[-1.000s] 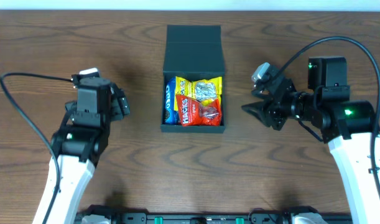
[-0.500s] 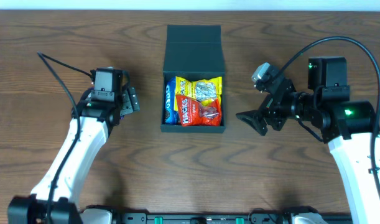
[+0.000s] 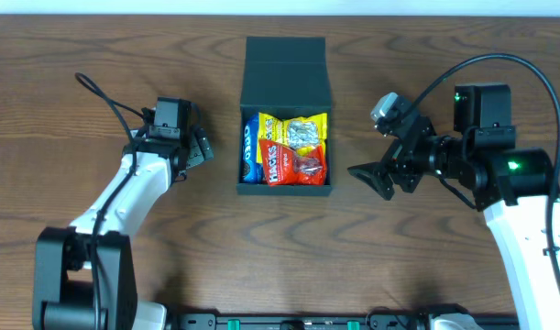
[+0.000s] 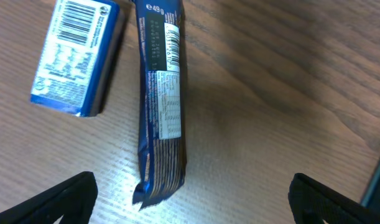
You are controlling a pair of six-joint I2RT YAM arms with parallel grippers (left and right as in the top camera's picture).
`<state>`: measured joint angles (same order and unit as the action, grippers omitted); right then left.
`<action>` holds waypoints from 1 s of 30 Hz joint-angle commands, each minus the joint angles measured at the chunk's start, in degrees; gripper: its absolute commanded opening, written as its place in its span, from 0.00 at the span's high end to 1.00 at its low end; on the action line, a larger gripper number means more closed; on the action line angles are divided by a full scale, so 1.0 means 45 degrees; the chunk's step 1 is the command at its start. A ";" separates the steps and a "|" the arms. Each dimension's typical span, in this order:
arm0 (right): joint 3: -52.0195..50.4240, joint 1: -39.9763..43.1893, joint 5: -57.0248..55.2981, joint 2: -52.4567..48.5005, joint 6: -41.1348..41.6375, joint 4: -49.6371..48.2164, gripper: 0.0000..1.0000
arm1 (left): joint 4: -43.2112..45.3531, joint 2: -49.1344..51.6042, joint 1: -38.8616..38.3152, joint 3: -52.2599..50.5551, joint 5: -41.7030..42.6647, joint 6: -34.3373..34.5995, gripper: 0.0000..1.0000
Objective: Pack container
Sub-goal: 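Move left gripper to the long blue snack bar and grasp it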
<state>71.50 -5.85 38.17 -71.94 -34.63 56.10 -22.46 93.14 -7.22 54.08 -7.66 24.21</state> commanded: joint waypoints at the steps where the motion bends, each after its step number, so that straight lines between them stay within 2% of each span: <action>1: 0.0015 0.0092 0.0233 0.0180 0.0068 0.0029 0.01 | 0.0097 0.0500 0.0214 0.0253 0.0121 0.0306 0.00; 5: 0.0015 0.0092 0.0233 0.0180 0.0068 0.0029 0.01 | 0.0554 0.0894 0.0743 0.0253 0.0826 0.0384 0.00; 6: 0.0015 0.0092 0.0233 0.0180 0.0068 0.0029 0.01 | 0.0636 0.0918 0.0821 0.0253 0.0879 0.0335 0.06; 12: 0.0015 0.0092 0.0233 0.0180 0.0068 0.0029 0.01 | 0.1015 0.1307 0.1001 0.0253 0.1073 0.0253 0.17; 21: 0.0015 0.0092 0.0238 0.0180 0.0073 0.0029 0.01 | 0.1345 0.1938 0.1044 0.0253 0.1331 0.0243 0.24; 30: 0.0015 0.0092 0.0233 0.0180 0.0068 0.0029 0.01 | 0.1360 0.2443 0.1044 0.0253 0.1389 0.0248 0.51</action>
<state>71.50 -5.85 38.17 -71.94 -34.63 56.10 -16.21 102.61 -2.81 54.43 -1.69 25.52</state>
